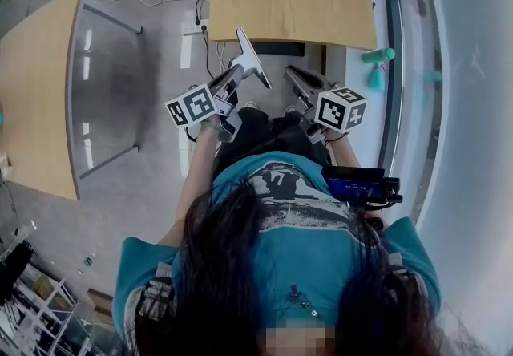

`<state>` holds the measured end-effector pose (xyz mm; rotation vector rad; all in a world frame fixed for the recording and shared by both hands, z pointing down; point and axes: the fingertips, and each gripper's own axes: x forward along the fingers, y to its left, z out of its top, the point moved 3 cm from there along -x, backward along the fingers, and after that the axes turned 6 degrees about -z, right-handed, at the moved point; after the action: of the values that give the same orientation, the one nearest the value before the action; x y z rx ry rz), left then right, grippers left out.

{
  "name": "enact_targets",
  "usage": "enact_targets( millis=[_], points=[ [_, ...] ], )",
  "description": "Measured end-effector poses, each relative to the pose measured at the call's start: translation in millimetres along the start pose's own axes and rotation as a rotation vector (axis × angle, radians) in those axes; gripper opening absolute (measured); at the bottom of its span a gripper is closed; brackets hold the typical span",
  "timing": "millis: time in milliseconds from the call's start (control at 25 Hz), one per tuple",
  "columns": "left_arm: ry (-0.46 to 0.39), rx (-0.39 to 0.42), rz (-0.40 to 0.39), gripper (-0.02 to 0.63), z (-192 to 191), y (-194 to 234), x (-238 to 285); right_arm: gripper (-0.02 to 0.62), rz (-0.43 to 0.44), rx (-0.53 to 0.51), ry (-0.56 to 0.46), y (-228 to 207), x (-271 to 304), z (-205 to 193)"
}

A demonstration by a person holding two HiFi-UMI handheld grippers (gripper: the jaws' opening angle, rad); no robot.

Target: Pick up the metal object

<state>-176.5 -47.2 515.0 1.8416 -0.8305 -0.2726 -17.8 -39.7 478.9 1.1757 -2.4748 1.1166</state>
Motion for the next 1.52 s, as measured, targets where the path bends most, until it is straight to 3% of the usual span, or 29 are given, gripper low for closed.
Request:
enact_targets(
  millis=[240, 480, 760, 960, 1040, 1520],
  points=[
    [0.014, 0.031, 0.014, 0.003, -1, -11, -3, 0.014, 0.011, 0.027, -0.012, 6, -2, 7],
    [-0.003, 0.065, 0.010, 0.003, -78, -78, -29, 0.014, 0.020, 0.040, -0.047, 11, -104, -38],
    [-0.086, 0.042, 0.029, 0.003, -83, -74, -37, 0.014, 0.043, 0.033, -0.030, -2, -111, -54],
    [-0.081, 0.051, 0.061, 0.003, -187, -101, -48, 0.014, 0.071, 0.062, -0.051, -25, -188, -119],
    [-0.071, 0.048, 0.067, 0.003, -208, -107, -49, 0.014, 0.080, 0.069, -0.058, -29, -204, -128],
    [-0.054, 0.069, 0.048, 0.003, -205, -133, -76, 0.014, 0.099, 0.072, -0.081, 6, -210, -123]
  ],
)
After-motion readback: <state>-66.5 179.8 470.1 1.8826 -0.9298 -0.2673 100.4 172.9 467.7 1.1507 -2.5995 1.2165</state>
